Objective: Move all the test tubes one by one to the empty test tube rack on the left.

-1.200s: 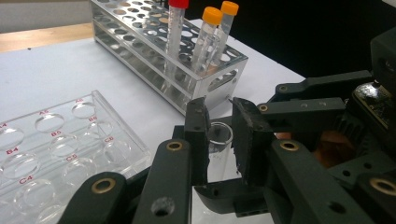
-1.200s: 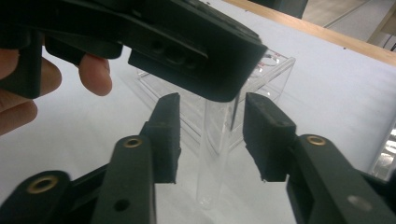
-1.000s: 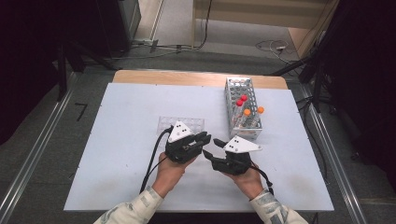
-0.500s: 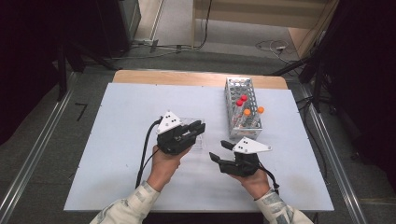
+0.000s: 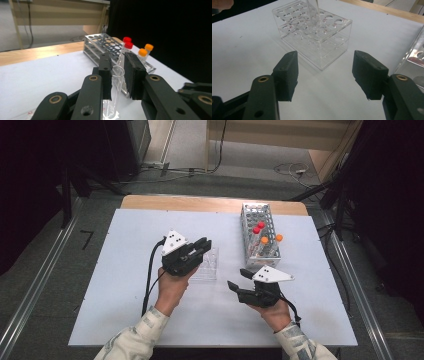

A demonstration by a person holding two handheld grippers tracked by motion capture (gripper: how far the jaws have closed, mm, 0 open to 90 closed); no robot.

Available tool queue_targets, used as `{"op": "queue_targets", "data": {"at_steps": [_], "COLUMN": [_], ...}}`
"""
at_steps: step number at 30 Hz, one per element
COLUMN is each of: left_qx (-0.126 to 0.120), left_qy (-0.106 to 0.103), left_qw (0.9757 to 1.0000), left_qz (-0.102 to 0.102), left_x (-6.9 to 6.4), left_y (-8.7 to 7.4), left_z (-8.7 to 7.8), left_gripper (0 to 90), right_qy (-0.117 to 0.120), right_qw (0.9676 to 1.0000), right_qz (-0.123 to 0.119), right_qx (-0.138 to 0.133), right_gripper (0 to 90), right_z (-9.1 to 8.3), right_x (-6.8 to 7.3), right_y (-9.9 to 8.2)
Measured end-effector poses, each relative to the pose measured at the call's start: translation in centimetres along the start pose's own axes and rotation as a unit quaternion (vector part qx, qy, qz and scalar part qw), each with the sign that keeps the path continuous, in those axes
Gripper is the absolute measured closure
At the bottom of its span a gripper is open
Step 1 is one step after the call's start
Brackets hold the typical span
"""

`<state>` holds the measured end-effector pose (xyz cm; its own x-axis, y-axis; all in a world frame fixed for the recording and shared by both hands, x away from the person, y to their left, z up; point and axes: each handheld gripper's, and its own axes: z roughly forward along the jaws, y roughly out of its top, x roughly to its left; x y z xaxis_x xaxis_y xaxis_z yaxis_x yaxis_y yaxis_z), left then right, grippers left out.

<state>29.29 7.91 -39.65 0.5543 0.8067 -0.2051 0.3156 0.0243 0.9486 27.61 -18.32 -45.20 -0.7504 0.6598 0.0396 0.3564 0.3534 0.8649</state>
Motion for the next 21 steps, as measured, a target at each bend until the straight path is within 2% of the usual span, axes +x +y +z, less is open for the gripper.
{"op": "queue_targets", "data": {"at_steps": [8,11,21], "left_qx": [0.009,0.014,0.062], "left_qy": [0.013,0.015,0.025], "left_qw": [0.9994,0.9991,0.9953], "left_qz": [0.032,0.036,0.07], "left_x": [-0.5,-0.7,-1.4], "left_y": [-0.7,-1.1,-3.5], "left_z": [0.9,1.3,2.9], "left_gripper": [77.0,76.9,76.6], "right_qy": [-0.001,0.0,-0.001], "right_qw": [1.0,1.0,1.0], "right_qz": [0.002,0.002,0.0], "right_qx": [0.0,0.001,0.0], "right_gripper": [36.2,36.3,36.3], "right_z": [0.0,0.0,0.1], "right_x": [-0.1,-0.1,-0.1], "right_y": [0.0,0.0,0.0]}}
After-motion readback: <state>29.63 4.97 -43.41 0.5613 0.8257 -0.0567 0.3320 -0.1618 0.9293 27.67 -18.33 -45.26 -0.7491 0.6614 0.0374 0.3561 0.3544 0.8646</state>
